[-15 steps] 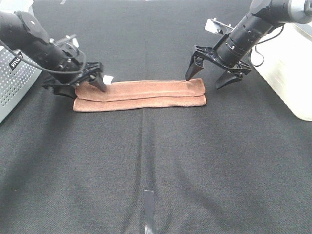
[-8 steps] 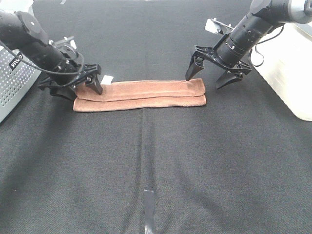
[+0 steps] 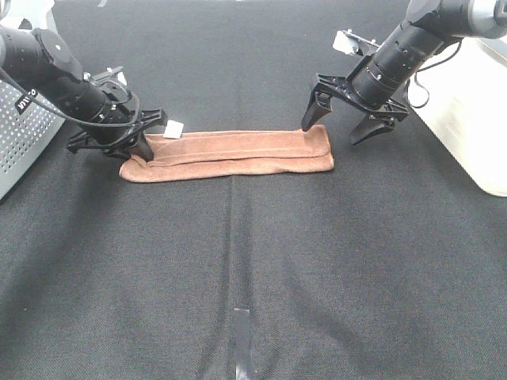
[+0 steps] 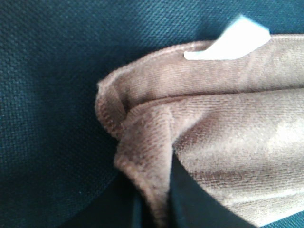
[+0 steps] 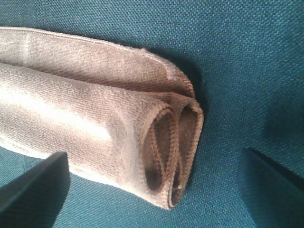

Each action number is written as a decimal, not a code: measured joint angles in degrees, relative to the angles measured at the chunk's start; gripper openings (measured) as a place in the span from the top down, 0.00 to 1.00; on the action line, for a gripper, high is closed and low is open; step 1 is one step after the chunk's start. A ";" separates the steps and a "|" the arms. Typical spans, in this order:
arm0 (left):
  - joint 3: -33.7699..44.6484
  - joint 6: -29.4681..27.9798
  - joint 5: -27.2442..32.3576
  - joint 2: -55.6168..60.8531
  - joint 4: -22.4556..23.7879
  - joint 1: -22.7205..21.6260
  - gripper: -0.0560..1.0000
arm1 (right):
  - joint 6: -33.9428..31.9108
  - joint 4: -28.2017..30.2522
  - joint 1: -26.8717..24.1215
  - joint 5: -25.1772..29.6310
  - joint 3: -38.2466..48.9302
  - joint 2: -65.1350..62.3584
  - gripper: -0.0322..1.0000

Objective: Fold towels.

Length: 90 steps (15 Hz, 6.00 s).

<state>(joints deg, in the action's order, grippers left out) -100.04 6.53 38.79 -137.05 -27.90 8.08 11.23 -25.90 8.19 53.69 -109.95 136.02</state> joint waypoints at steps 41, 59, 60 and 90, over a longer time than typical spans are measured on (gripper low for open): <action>-17.30 -0.17 2.12 6.13 -6.70 0.00 0.16 | 15.99 -36.33 9.85 -0.06 0.00 -0.29 0.10; -17.30 -2.23 27.85 22.46 12.83 1.43 0.16 | 6.70 -12.32 -0.92 15.36 0.00 -14.04 0.10; -17.30 -3.84 29.62 24.52 16.56 2.46 0.16 | 5.10 -9.28 -0.92 15.47 0.00 -16.84 0.10; 68.70 -0.23 29.51 137.17 23.84 8.88 0.16 | -0.40 15.41 -0.92 7.91 80.79 -127.54 0.10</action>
<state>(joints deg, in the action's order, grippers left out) -31.34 6.30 68.30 0.11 -4.07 16.96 10.83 -10.49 7.28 61.59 -29.16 8.48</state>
